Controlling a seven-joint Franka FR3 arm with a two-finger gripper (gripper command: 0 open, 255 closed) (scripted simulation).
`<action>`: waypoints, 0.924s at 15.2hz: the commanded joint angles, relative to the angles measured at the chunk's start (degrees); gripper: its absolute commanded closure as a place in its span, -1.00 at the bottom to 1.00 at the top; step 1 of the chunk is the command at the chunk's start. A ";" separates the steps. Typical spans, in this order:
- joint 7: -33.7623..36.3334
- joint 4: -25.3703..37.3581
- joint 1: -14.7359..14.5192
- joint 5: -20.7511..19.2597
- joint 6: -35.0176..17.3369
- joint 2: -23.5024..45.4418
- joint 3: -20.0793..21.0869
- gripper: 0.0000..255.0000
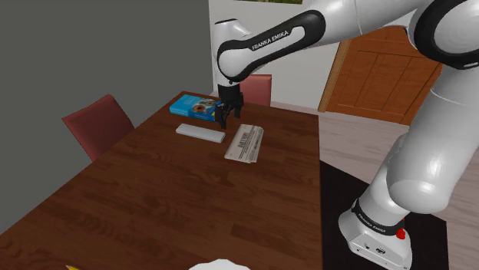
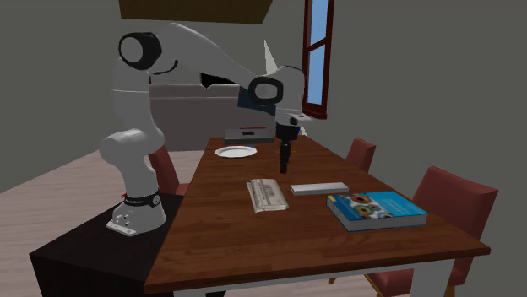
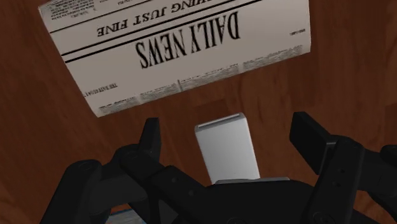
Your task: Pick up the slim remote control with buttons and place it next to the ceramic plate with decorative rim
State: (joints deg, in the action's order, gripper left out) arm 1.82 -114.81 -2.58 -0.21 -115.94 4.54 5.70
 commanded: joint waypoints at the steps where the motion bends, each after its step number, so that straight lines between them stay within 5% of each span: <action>1: -0.21 4.37 -0.31 -0.34 -0.62 4.39 0.25 -1.00; 10: -1.19 26.87 -2.39 -2.14 -0.25 24.07 1.07 -1.00; 14: -1.18 26.88 -2.55 -2.32 -1.99 25.74 1.03 -1.00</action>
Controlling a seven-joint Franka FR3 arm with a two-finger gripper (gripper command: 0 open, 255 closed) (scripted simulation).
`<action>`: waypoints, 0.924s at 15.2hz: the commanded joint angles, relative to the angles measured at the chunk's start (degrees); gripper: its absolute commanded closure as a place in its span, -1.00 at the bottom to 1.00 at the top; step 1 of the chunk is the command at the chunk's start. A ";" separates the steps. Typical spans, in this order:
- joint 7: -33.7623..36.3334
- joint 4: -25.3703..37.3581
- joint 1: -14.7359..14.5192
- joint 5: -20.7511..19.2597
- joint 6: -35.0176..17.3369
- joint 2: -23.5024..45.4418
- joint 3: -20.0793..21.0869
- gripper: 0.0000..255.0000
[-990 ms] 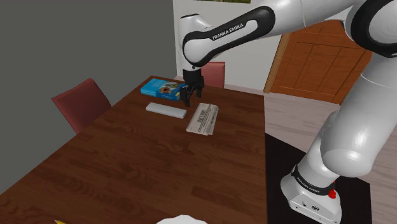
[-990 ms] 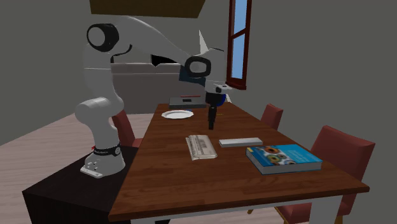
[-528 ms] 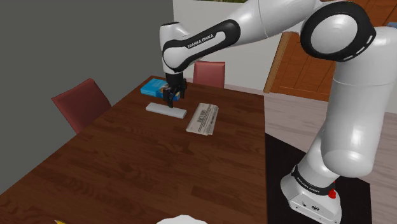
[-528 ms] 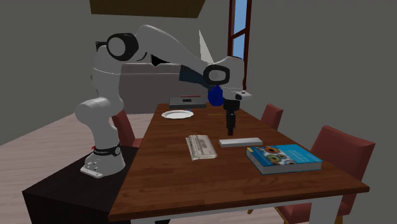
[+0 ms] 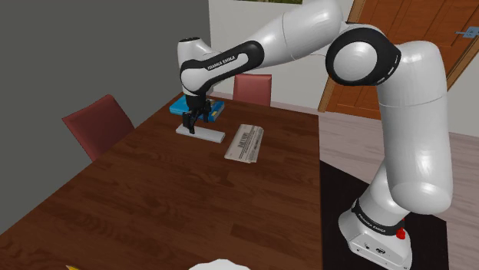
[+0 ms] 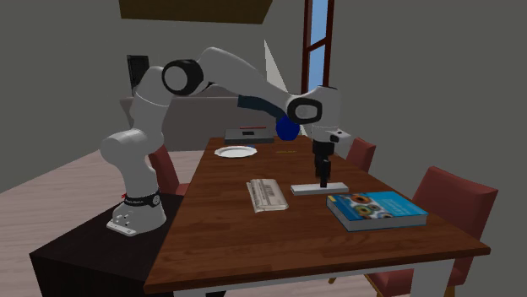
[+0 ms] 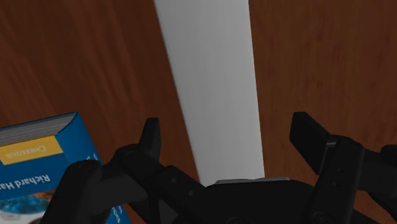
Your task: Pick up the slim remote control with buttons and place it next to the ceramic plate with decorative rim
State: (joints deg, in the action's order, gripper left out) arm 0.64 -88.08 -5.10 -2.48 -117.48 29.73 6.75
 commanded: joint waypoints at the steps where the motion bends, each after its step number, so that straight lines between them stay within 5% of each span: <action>1: 0.03 -0.18 -0.05 -0.09 -1.07 0.84 -0.04 -1.00; 12: 0.11 -1.20 -0.12 -0.23 -3.23 1.99 -0.12 -1.00; 13: 0.11 -1.20 -0.12 -0.23 -3.23 1.99 -0.12 1.00; 14: 0.11 -1.20 -0.12 -0.23 -3.23 1.99 -0.12 1.00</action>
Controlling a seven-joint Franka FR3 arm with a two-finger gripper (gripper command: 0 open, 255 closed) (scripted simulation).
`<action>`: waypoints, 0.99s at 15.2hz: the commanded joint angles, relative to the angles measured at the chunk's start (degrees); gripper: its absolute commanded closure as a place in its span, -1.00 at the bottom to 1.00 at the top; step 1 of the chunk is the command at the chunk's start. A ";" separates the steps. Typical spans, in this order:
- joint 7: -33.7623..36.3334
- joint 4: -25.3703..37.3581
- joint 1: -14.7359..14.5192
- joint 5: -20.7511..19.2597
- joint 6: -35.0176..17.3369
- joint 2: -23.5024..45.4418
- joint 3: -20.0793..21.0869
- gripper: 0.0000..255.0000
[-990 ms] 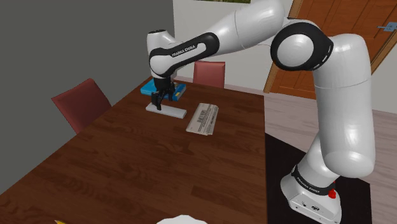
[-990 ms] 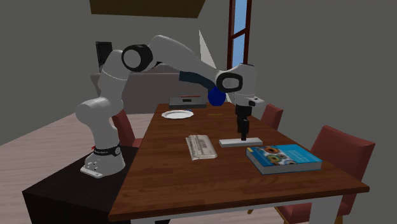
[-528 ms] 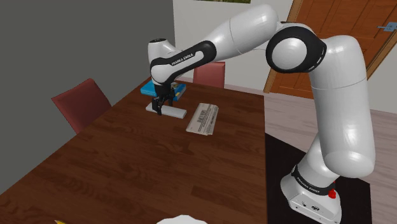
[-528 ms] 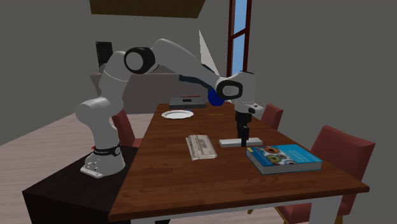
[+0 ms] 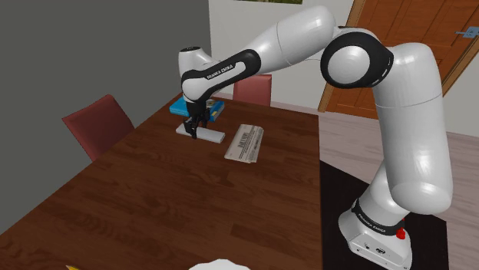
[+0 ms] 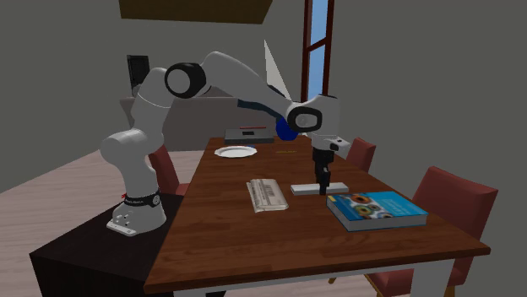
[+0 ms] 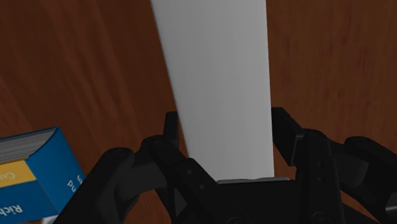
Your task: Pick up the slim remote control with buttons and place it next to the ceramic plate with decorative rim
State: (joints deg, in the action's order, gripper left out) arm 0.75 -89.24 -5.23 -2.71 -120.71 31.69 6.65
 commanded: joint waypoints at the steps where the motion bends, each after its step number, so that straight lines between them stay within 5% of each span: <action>1: 0.00 -0.01 0.02 0.00 -0.01 0.05 -0.02 1.00; 15: -0.09 2.19 0.08 0.25 4.31 -2.08 0.14 1.00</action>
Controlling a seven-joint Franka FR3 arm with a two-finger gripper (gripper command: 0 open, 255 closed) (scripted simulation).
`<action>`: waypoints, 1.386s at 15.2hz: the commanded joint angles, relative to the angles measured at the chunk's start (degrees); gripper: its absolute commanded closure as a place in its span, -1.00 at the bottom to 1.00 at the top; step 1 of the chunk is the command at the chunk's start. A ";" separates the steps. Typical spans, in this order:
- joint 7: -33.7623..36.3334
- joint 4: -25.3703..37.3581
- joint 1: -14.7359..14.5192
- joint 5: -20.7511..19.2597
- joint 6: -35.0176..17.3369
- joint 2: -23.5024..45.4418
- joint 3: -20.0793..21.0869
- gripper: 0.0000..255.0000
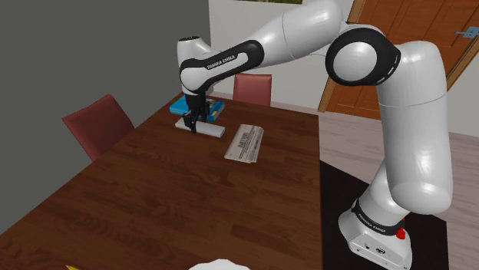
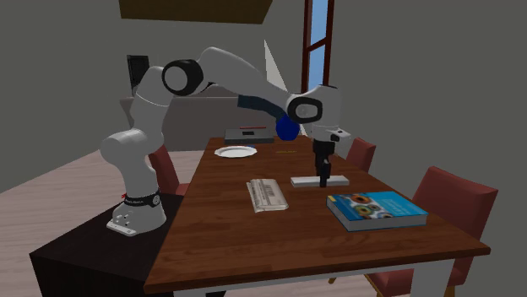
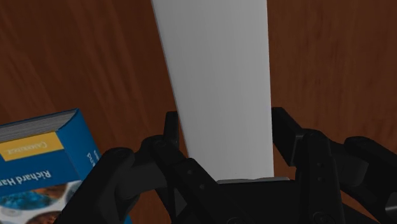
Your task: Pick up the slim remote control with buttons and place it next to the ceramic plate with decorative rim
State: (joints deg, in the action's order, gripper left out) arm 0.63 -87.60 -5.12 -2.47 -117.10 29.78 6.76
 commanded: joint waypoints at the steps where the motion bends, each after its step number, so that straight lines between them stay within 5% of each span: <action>1: 0.01 0.93 -0.03 0.05 1.34 -0.42 0.04 1.00; 11: -0.07 5.12 -0.03 0.29 7.39 -2.29 0.18 1.00; 21: 5.53 -23.82 -2.80 2.35 -1.71 -22.34 2.99 1.00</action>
State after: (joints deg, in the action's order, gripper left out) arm 5.87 -108.60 -7.79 -0.46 -118.09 9.57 9.54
